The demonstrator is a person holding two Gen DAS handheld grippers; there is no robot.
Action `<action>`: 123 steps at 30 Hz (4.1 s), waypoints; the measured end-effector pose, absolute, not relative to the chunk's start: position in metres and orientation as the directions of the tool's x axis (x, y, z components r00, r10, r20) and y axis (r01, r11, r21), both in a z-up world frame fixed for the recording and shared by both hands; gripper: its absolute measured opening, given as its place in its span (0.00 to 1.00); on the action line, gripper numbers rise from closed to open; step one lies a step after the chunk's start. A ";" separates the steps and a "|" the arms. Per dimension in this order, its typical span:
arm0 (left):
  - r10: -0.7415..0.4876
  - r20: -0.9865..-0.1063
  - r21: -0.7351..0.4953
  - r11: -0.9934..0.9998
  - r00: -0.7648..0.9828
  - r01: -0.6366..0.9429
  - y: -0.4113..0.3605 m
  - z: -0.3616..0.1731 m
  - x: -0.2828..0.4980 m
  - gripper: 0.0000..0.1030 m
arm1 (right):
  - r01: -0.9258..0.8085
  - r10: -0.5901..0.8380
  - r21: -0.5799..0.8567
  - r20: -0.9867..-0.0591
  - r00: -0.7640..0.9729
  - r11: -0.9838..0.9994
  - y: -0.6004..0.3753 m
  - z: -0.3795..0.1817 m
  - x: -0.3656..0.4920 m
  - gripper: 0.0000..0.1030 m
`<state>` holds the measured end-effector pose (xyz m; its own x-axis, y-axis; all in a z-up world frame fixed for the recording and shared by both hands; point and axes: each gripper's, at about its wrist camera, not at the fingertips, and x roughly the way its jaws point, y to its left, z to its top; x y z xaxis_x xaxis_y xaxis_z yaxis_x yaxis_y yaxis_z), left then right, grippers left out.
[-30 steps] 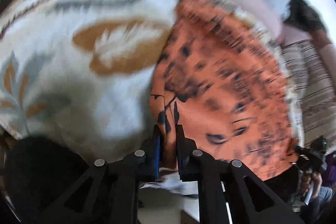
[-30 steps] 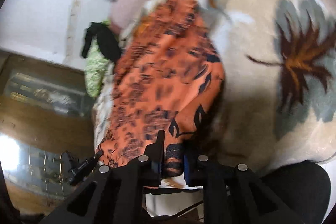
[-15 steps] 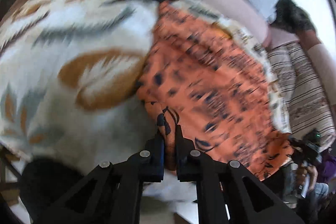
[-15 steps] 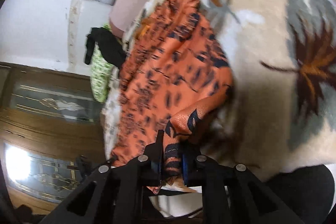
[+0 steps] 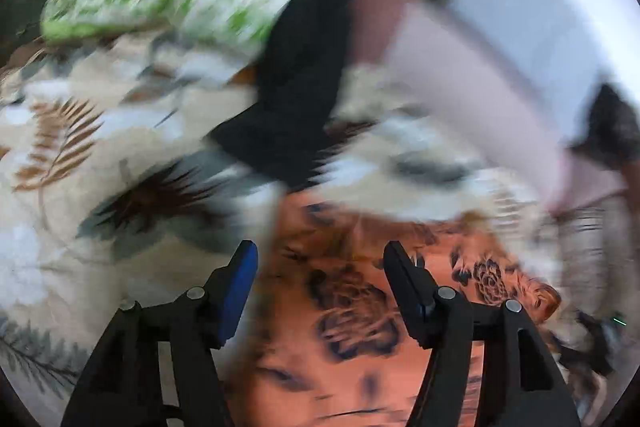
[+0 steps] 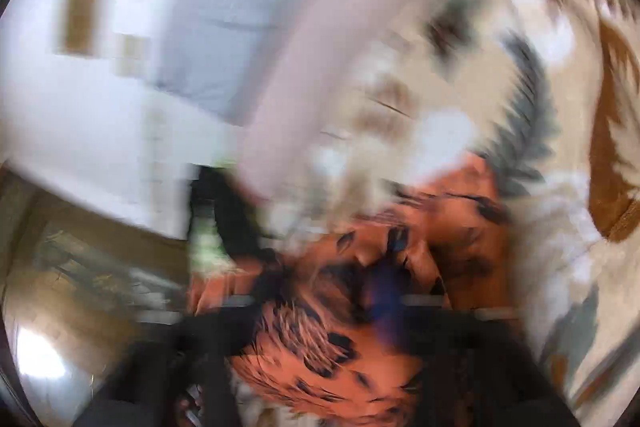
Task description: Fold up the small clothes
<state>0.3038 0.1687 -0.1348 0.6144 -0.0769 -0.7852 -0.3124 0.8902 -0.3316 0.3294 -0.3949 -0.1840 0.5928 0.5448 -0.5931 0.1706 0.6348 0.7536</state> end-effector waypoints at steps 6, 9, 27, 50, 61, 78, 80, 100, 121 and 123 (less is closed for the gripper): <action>-0.113 -0.744 -0.342 0.911 0.658 -0.230 0.179 -0.141 0.239 0.65 | 0.082 0.473 0.610 -0.686 0.553 0.788 -0.380 -0.200 0.276 0.85; -0.186 -0.779 -0.330 0.934 0.599 -0.139 0.159 -0.159 0.227 0.67 | 0.034 0.452 0.535 -0.746 0.489 0.844 -0.371 -0.210 0.268 0.85; -0.167 -0.815 -0.256 0.963 0.556 -0.087 0.107 -0.129 0.172 0.21 | -0.022 0.553 0.601 -0.719 0.420 0.799 -0.360 -0.164 0.226 0.20; -0.107 -0.799 -0.203 0.974 0.591 -0.098 0.131 -0.156 0.271 0.05 | -0.044 0.278 0.292 -0.836 0.473 0.955 -0.352 -0.191 0.303 0.17; -0.070 -0.792 -0.206 0.966 0.606 -0.157 0.145 -0.161 0.269 0.49 | 0.107 0.321 0.444 -0.774 0.546 0.890 -0.404 -0.199 0.291 0.24; -0.208 -0.816 -0.345 0.924 0.539 -0.166 0.160 -0.183 0.266 0.18 | 0.260 0.506 0.723 -0.652 0.565 0.641 -0.435 -0.228 0.283 0.14; -0.244 -0.807 -0.396 0.899 0.538 -0.187 0.167 -0.191 0.265 0.23 | 0.324 0.541 0.778 -0.614 0.574 0.538 -0.446 -0.253 0.276 0.16; -0.269 -0.790 -0.448 0.867 0.551 -0.218 0.171 -0.165 0.175 0.43 | 0.275 0.554 0.761 -0.626 0.549 0.587 -0.432 -0.218 0.180 0.31; -0.229 -0.778 -0.415 0.887 0.585 -0.205 0.128 -0.099 0.096 0.08 | 0.128 0.556 0.702 -0.650 0.519 0.701 -0.390 -0.164 0.118 0.13; -0.187 -0.834 -0.340 0.915 0.518 -0.216 0.127 -0.135 0.093 0.13 | 0.163 0.554 0.682 -0.690 0.466 0.713 -0.390 -0.184 0.106 0.15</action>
<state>0.0934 0.1268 -0.1349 0.5184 -0.1871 -0.8344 -0.2164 0.9153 -0.3396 0.1063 -0.3901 -0.1837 0.4664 0.5537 -0.6899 0.1627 0.7129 0.6822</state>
